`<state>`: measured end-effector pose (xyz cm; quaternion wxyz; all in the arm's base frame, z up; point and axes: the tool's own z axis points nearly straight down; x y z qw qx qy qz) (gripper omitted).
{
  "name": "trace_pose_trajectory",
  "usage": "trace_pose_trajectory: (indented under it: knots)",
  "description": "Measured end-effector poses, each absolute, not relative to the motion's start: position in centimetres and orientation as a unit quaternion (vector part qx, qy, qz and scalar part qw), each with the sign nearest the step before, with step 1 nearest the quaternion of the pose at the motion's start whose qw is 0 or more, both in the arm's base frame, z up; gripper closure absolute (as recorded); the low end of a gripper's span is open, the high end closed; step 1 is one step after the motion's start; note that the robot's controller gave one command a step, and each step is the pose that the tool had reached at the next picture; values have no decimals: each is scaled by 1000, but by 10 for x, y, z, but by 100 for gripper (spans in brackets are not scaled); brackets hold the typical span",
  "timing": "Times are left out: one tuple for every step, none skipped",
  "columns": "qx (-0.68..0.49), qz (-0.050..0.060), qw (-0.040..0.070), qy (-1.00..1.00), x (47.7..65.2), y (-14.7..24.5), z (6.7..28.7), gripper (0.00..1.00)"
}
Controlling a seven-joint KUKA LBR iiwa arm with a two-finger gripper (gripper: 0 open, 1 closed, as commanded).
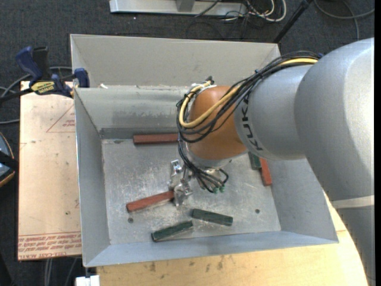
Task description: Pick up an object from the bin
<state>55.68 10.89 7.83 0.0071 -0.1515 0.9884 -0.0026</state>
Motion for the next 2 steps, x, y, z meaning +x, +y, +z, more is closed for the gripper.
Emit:
trace_pose_trajectory:
  knots:
    - [-152,-3,7,988,557,109,78,100]
    - [-151,-2,6,988,556,109,82,100]
